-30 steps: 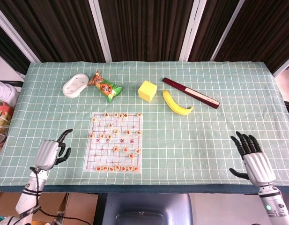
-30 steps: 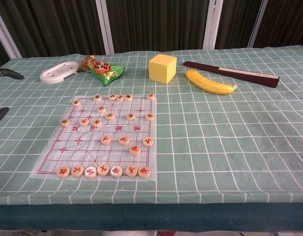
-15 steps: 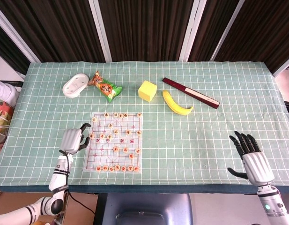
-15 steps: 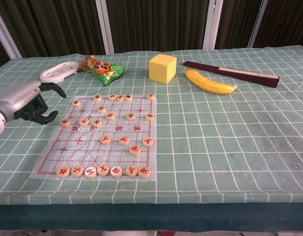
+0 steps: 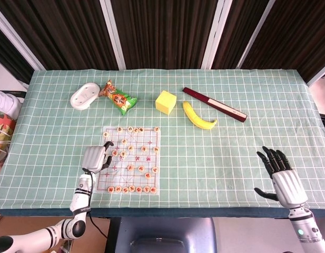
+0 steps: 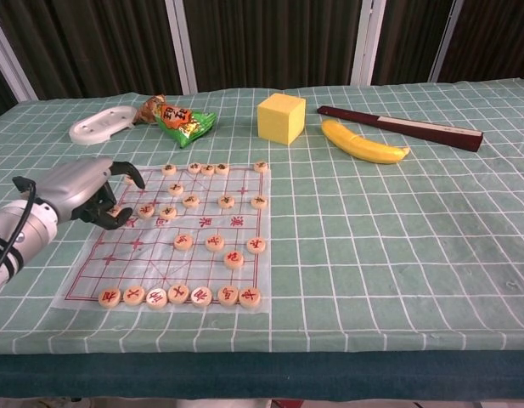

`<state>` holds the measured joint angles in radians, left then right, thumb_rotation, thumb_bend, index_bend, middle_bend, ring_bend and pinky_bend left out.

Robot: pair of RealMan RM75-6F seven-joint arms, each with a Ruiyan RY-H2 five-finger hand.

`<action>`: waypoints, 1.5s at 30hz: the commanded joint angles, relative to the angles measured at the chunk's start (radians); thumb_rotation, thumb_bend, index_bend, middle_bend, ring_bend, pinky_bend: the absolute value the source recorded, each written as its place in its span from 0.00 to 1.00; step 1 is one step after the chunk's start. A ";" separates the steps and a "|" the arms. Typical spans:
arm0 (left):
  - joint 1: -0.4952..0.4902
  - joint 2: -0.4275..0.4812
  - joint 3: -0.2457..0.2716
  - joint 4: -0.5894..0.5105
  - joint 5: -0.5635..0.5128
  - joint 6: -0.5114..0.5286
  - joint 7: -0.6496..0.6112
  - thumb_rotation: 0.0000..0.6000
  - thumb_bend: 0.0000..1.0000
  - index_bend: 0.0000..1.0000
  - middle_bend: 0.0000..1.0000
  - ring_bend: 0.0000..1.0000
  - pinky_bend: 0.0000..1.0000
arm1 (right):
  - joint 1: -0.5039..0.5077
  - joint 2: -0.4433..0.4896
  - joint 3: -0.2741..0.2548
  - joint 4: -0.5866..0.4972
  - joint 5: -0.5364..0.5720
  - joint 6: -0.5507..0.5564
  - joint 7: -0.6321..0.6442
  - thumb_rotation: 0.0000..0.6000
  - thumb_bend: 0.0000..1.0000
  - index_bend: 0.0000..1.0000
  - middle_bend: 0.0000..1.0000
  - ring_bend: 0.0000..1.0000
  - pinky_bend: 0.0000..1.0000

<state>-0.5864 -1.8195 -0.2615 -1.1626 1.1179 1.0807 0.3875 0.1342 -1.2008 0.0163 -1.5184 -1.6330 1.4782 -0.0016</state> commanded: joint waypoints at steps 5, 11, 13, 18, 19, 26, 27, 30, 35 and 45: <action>-0.011 -0.030 0.016 0.054 -0.006 0.008 0.034 1.00 0.43 0.36 1.00 1.00 1.00 | 0.003 0.000 -0.004 -0.003 0.000 -0.009 -0.007 1.00 0.19 0.00 0.00 0.00 0.00; -0.022 -0.053 0.016 0.080 0.007 0.019 0.017 1.00 0.42 0.37 1.00 1.00 1.00 | 0.006 0.005 -0.007 -0.006 0.001 -0.017 -0.016 1.00 0.19 0.00 0.00 0.00 0.00; -0.026 -0.062 0.015 0.091 0.007 0.017 0.012 1.00 0.41 0.37 1.00 1.00 1.00 | 0.006 0.008 -0.007 -0.009 0.001 -0.018 -0.016 1.00 0.19 0.00 0.00 0.00 0.00; -0.040 -0.084 0.012 0.129 -0.002 -0.002 0.012 1.00 0.40 0.37 1.00 1.00 1.00 | 0.007 0.012 -0.007 -0.013 0.003 -0.018 -0.014 1.00 0.19 0.00 0.00 0.00 0.00; -0.041 -0.088 0.013 0.135 -0.003 -0.006 0.012 1.00 0.40 0.37 1.00 1.00 1.00 | 0.006 0.014 -0.007 -0.014 0.004 -0.017 -0.012 1.00 0.19 0.00 0.00 0.00 0.00; -0.046 -0.095 0.011 0.153 -0.011 -0.011 0.021 1.00 0.40 0.39 1.00 1.00 1.00 | 0.006 0.014 -0.006 -0.014 0.005 -0.014 -0.008 1.00 0.19 0.00 0.00 0.00 0.00; -0.046 -0.095 0.011 0.152 -0.011 -0.010 0.022 1.00 0.40 0.40 1.00 1.00 1.00 | 0.006 0.014 -0.006 -0.014 0.005 -0.014 -0.008 1.00 0.19 0.00 0.00 0.00 0.00; -0.045 -0.092 0.012 0.149 -0.013 -0.009 0.023 1.00 0.40 0.42 1.00 1.00 1.00 | 0.006 0.014 -0.007 -0.015 0.005 -0.015 -0.009 1.00 0.19 0.00 0.00 0.00 0.00; -0.045 -0.092 0.010 0.148 -0.015 -0.010 0.023 1.00 0.40 0.45 1.00 1.00 1.00 | 0.006 0.014 -0.008 -0.016 0.006 -0.018 -0.011 1.00 0.19 0.00 0.00 0.00 0.00; -0.050 -0.092 0.003 0.137 -0.013 0.002 0.024 1.00 0.39 0.51 1.00 1.00 1.00 | 0.008 0.014 -0.007 -0.021 0.013 -0.025 -0.017 1.00 0.19 0.00 0.00 0.00 0.00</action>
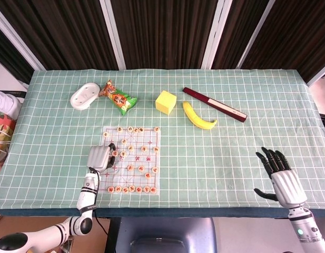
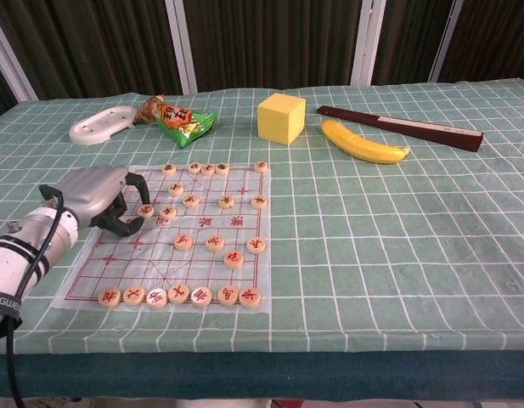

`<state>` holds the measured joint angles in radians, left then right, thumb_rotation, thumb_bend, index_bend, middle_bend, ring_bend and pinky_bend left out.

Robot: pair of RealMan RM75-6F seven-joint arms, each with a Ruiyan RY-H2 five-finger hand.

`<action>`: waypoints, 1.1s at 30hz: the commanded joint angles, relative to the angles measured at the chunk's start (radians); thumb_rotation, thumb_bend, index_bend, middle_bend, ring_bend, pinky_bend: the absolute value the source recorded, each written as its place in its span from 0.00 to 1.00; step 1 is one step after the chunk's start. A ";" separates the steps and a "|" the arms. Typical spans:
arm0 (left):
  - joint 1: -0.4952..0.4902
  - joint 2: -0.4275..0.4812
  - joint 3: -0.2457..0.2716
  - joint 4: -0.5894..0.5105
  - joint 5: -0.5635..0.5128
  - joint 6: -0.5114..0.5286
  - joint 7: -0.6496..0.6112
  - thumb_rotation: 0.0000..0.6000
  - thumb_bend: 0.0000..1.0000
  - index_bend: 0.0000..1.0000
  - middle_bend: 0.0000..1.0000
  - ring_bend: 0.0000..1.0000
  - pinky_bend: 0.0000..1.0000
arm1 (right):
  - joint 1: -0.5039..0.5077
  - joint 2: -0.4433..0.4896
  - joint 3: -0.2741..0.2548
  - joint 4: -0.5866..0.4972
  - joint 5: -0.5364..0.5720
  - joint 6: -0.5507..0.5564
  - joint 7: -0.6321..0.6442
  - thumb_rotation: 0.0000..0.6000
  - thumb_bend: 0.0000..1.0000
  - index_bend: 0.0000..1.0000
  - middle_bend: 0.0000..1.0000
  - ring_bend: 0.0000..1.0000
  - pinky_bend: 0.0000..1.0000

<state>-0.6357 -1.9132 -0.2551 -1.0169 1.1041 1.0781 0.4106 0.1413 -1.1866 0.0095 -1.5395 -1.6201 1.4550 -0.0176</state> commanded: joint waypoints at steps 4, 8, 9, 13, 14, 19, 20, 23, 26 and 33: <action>-0.009 0.006 -0.014 -0.029 -0.002 0.011 0.011 1.00 0.39 0.51 1.00 1.00 1.00 | 0.001 0.000 -0.002 -0.003 -0.002 -0.003 -0.002 1.00 0.19 0.00 0.00 0.00 0.00; -0.012 0.011 -0.020 -0.058 0.001 0.021 0.013 1.00 0.39 0.51 1.00 1.00 1.00 | 0.000 0.001 0.000 -0.003 0.001 -0.001 -0.001 1.00 0.19 0.00 0.00 0.00 0.00; -0.013 0.010 -0.021 -0.063 0.001 0.024 0.012 1.00 0.39 0.51 1.00 1.00 1.00 | 0.000 0.001 -0.001 -0.004 0.002 -0.001 -0.002 1.00 0.19 0.00 0.00 0.00 0.00; -0.018 0.000 -0.017 -0.062 -0.006 0.018 0.023 1.00 0.39 0.51 1.00 1.00 1.00 | 0.001 0.002 -0.002 -0.004 0.000 -0.003 -0.001 1.00 0.19 0.00 0.00 0.00 0.00; -0.019 -0.003 -0.016 -0.058 -0.008 0.016 0.025 1.00 0.39 0.51 1.00 1.00 1.00 | 0.001 0.003 -0.002 -0.004 0.000 -0.003 0.000 1.00 0.19 0.00 0.00 0.00 0.00; -0.027 -0.012 -0.022 -0.045 -0.009 0.015 0.017 1.00 0.39 0.51 1.00 1.00 1.00 | 0.000 0.005 -0.001 -0.005 0.001 -0.001 0.003 1.00 0.19 0.00 0.00 0.00 0.00; -0.028 -0.009 -0.024 -0.048 -0.007 0.017 0.016 1.00 0.39 0.51 1.00 1.00 1.00 | 0.000 0.005 -0.001 -0.005 0.001 0.000 0.003 1.00 0.19 0.00 0.00 0.00 0.00; -0.026 0.003 -0.023 -0.065 0.001 0.030 0.018 1.00 0.39 0.51 1.00 1.00 1.00 | 0.002 0.003 -0.001 -0.002 0.003 -0.006 0.002 1.00 0.19 0.00 0.00 0.00 0.00; -0.017 0.028 -0.017 -0.096 0.004 0.038 0.026 1.00 0.39 0.51 1.00 1.00 1.00 | 0.003 0.003 -0.004 -0.003 0.002 -0.010 0.000 1.00 0.19 0.00 0.00 0.00 0.00; 0.019 0.096 -0.004 -0.137 -0.019 0.049 0.048 1.00 0.39 0.51 1.00 1.00 1.00 | 0.001 0.004 -0.007 -0.006 -0.002 -0.007 -0.004 1.00 0.19 0.00 0.00 0.00 0.00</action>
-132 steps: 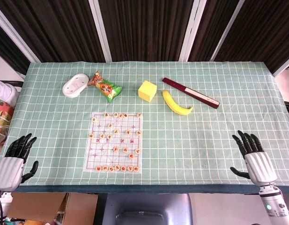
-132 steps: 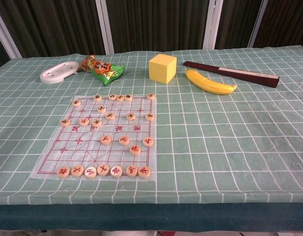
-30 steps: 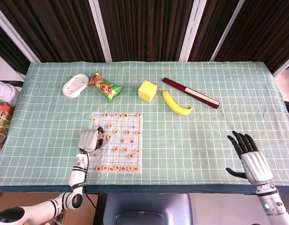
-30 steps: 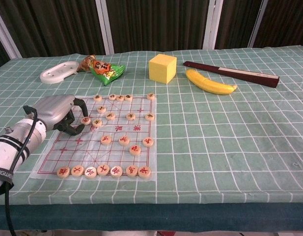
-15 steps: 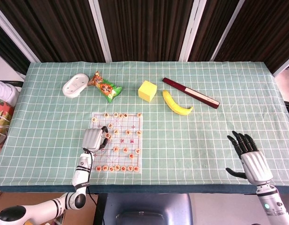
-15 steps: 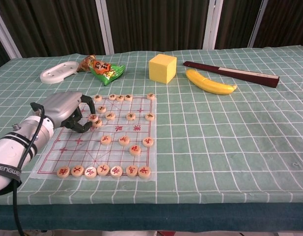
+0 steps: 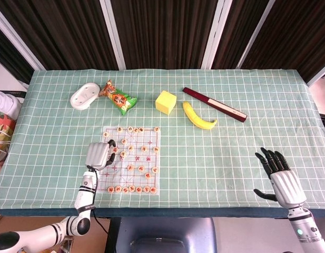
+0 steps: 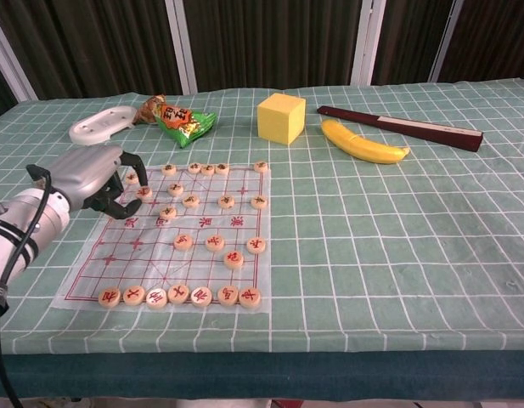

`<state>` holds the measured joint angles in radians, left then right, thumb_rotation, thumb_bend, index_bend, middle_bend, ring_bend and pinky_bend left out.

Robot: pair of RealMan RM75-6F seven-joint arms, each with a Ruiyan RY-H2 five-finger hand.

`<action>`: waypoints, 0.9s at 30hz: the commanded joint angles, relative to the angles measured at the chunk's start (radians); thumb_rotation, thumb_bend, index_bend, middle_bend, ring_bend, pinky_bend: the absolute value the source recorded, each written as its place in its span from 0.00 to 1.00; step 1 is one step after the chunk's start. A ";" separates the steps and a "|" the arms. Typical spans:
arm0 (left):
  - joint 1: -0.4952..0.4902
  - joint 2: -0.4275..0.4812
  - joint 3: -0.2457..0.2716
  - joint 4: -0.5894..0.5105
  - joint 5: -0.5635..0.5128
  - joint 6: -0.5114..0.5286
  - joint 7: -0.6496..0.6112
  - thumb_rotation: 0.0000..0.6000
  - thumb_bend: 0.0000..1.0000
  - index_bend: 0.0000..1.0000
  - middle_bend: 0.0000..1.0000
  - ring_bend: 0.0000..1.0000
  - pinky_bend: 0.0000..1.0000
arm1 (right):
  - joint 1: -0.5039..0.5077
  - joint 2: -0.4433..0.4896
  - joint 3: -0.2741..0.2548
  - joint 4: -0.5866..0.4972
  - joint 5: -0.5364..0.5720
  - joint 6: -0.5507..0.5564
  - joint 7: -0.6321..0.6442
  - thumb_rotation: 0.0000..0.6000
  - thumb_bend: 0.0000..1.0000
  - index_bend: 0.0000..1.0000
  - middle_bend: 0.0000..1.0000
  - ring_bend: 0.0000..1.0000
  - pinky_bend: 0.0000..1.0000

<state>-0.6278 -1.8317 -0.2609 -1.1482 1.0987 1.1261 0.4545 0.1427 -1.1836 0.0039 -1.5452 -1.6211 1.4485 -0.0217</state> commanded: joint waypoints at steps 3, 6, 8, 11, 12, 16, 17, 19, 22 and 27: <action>0.021 0.029 0.005 0.002 -0.031 -0.009 0.002 1.00 0.38 0.50 1.00 1.00 1.00 | 0.001 0.003 -0.005 -0.003 -0.006 -0.003 0.007 1.00 0.19 0.00 0.00 0.00 0.00; 0.025 0.033 0.009 0.010 -0.036 -0.017 -0.005 1.00 0.38 0.50 1.00 1.00 1.00 | 0.002 0.002 -0.005 -0.002 -0.006 -0.004 0.004 1.00 0.19 0.00 0.00 0.00 0.00; 0.026 0.033 0.014 0.015 -0.035 -0.020 -0.008 1.00 0.39 0.50 1.00 1.00 1.00 | 0.003 0.002 -0.006 -0.003 -0.006 -0.007 0.003 1.00 0.19 0.00 0.00 0.00 0.00; 0.026 0.030 0.019 0.025 -0.032 -0.022 -0.010 1.00 0.39 0.50 1.00 1.00 1.00 | 0.002 0.002 -0.007 -0.003 -0.008 -0.006 0.002 1.00 0.19 0.00 0.00 0.00 0.00; 0.026 0.028 0.021 0.029 -0.031 -0.022 -0.013 1.00 0.39 0.50 1.00 1.00 1.00 | 0.002 0.002 -0.007 -0.003 -0.008 -0.007 0.003 1.00 0.19 0.00 0.00 0.00 0.00; 0.027 0.024 0.022 0.037 -0.030 -0.021 -0.019 1.00 0.38 0.48 1.00 1.00 1.00 | 0.003 0.004 -0.008 -0.004 -0.007 -0.009 0.006 1.00 0.19 0.00 0.00 0.00 0.00; 0.027 0.022 0.022 0.041 -0.028 -0.019 -0.020 1.00 0.38 0.47 1.00 1.00 1.00 | 0.004 0.004 -0.008 -0.003 -0.007 -0.010 0.005 1.00 0.19 0.00 0.00 0.00 0.00; 0.026 0.019 0.022 0.048 -0.028 -0.021 -0.023 1.00 0.38 0.46 1.00 1.00 1.00 | 0.004 0.004 -0.009 -0.004 -0.008 -0.011 0.005 1.00 0.19 0.00 0.00 0.00 0.00; 0.025 0.018 0.022 0.052 -0.030 -0.025 -0.024 1.00 0.38 0.45 1.00 1.00 1.00 | 0.004 0.008 -0.013 -0.008 -0.010 -0.014 0.011 1.00 0.19 0.00 0.00 0.00 0.00; 0.026 0.016 0.025 0.059 -0.023 -0.023 -0.034 1.00 0.38 0.45 1.00 1.00 1.00 | 0.006 0.015 -0.018 -0.011 -0.013 -0.021 0.019 1.00 0.19 0.00 0.00 0.00 0.00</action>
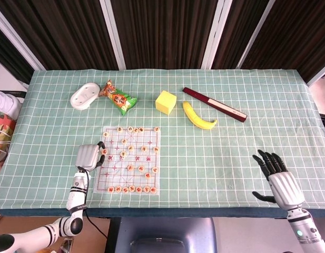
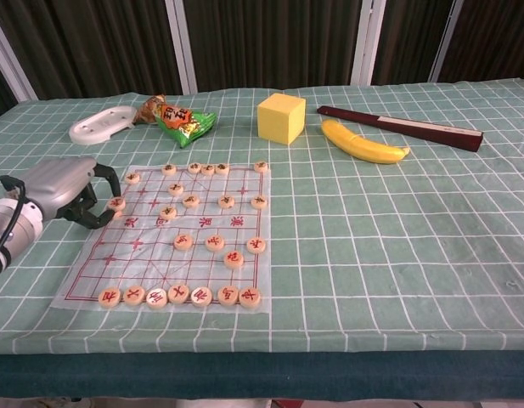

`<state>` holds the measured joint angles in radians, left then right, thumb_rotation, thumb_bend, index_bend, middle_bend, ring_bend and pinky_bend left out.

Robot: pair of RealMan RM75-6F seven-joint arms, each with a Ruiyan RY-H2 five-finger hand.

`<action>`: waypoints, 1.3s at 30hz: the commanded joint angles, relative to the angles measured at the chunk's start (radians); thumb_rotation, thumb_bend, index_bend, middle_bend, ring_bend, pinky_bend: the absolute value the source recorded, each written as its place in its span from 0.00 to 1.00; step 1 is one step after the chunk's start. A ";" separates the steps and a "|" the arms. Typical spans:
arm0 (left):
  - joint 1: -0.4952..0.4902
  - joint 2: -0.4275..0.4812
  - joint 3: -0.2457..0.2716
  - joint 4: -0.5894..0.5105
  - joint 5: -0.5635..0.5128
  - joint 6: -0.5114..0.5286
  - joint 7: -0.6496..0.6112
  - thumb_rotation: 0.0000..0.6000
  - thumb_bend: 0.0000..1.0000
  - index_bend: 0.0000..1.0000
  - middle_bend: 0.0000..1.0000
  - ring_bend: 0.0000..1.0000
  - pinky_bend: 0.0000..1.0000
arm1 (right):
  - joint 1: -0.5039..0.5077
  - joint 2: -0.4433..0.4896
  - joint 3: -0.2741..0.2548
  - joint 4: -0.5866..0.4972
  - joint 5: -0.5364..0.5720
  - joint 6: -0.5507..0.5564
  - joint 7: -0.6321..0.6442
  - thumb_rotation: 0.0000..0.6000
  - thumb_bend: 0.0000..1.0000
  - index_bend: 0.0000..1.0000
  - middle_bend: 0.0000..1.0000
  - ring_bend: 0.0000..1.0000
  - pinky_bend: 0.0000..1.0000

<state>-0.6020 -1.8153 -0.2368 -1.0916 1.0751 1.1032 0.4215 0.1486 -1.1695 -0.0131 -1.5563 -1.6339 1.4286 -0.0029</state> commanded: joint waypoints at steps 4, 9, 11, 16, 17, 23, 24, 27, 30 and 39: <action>0.000 0.002 0.000 0.003 -0.001 -0.003 0.000 1.00 0.38 0.45 1.00 1.00 1.00 | 0.000 0.002 -0.004 -0.002 -0.004 -0.002 0.002 1.00 0.19 0.00 0.00 0.00 0.00; 0.000 0.004 -0.001 0.008 -0.005 -0.009 0.001 1.00 0.38 0.40 1.00 1.00 1.00 | 0.000 0.004 -0.007 -0.003 -0.004 -0.006 0.000 1.00 0.19 0.00 0.00 0.00 0.00; 0.000 0.006 -0.002 0.009 -0.008 -0.012 0.001 1.00 0.38 0.37 1.00 1.00 1.00 | 0.001 0.007 -0.009 -0.006 -0.006 -0.008 0.002 1.00 0.19 0.00 0.00 0.00 0.00; 0.003 0.016 -0.001 -0.005 -0.004 -0.006 0.001 1.00 0.39 0.36 1.00 1.00 1.00 | 0.003 0.009 -0.011 -0.006 -0.008 -0.013 0.005 1.00 0.19 0.00 0.00 0.00 0.00; 0.004 0.018 0.000 -0.010 0.000 -0.002 0.000 1.00 0.39 0.36 1.00 1.00 1.00 | 0.003 0.009 -0.012 -0.007 -0.008 -0.013 0.006 1.00 0.19 0.00 0.00 0.00 0.00; 0.021 0.052 0.018 -0.088 0.052 0.054 -0.002 1.00 0.39 0.35 1.00 1.00 1.00 | 0.001 0.008 -0.011 -0.005 -0.009 -0.008 0.006 1.00 0.19 0.00 0.00 0.00 0.00; 0.028 0.066 0.024 -0.118 0.071 0.074 -0.005 1.00 0.39 0.35 1.00 1.00 1.00 | 0.001 0.008 -0.012 -0.005 -0.010 -0.008 0.007 1.00 0.19 0.00 0.00 0.00 0.00; 0.065 0.135 0.060 -0.223 0.155 0.152 -0.033 1.00 0.39 0.34 1.00 1.00 1.00 | -0.001 0.013 -0.013 -0.007 -0.013 -0.002 0.014 1.00 0.19 0.00 0.00 0.00 0.00; 0.136 0.259 0.135 -0.352 0.273 0.243 -0.111 1.00 0.38 0.27 0.94 0.98 1.00 | -0.008 0.021 -0.011 -0.007 -0.010 0.011 0.020 1.00 0.19 0.00 0.00 0.00 0.00; 0.395 0.567 0.377 -0.468 0.425 0.429 -0.403 1.00 0.37 0.00 0.04 0.01 0.18 | -0.020 0.037 -0.017 -0.030 -0.002 0.011 -0.022 1.00 0.19 0.00 0.00 0.00 0.00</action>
<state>-0.3145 -1.3227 0.0483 -1.5449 1.4267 1.4432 0.1616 0.1293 -1.1343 -0.0286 -1.5820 -1.6383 1.4441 -0.0164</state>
